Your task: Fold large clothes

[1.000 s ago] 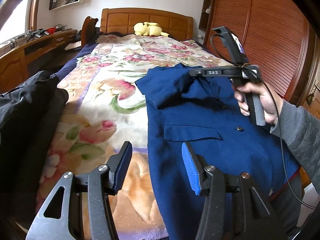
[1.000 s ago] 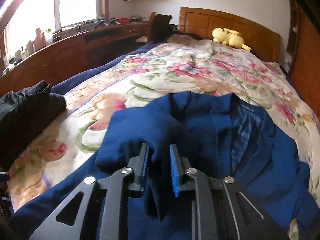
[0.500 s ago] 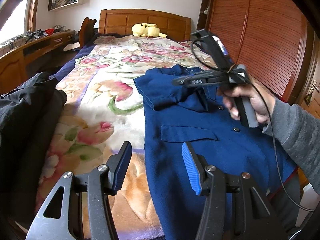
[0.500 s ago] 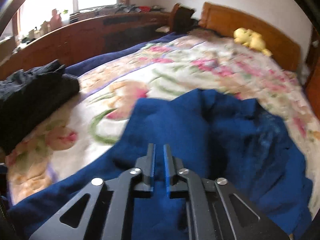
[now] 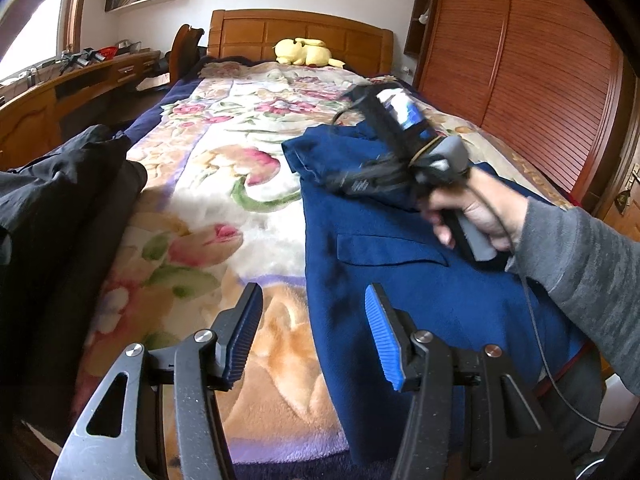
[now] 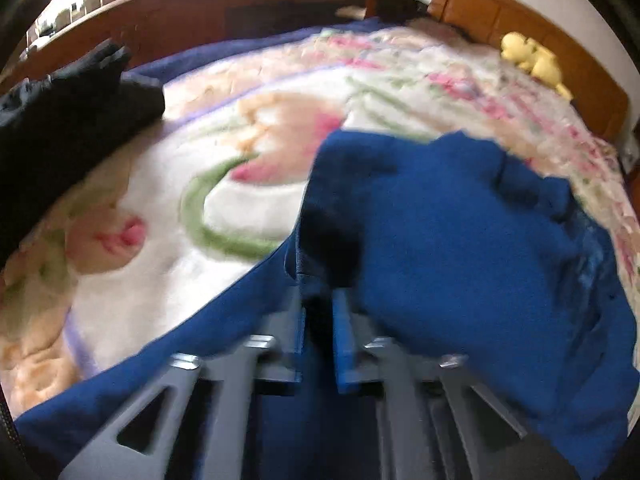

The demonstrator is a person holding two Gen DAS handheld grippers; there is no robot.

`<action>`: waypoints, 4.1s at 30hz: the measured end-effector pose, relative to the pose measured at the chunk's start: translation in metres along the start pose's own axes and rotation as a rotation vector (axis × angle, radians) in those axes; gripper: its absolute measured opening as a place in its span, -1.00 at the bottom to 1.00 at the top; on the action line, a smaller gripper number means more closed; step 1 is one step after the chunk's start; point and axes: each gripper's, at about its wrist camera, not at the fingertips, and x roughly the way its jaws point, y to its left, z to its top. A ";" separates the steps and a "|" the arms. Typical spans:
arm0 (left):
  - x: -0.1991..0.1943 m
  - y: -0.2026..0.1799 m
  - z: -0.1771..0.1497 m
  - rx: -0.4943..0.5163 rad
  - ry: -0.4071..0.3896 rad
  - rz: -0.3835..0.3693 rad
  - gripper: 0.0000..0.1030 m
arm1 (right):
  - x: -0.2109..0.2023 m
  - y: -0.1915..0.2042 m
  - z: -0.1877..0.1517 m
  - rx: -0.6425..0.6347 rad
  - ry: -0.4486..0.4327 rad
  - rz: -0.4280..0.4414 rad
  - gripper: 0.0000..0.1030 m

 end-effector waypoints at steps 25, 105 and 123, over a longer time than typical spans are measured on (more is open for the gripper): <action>0.016 -0.071 0.016 0.063 -0.028 -0.052 0.05 | -0.207 -0.136 -0.215 0.418 -0.085 -0.164 -0.84; 0.248 -0.042 0.159 0.153 0.166 0.135 0.08 | -0.137 -0.221 -0.265 0.423 -0.106 -0.133 0.05; 0.260 -0.012 0.149 0.137 0.103 0.051 0.08 | -0.099 -0.174 -0.077 0.119 -0.113 -0.082 0.05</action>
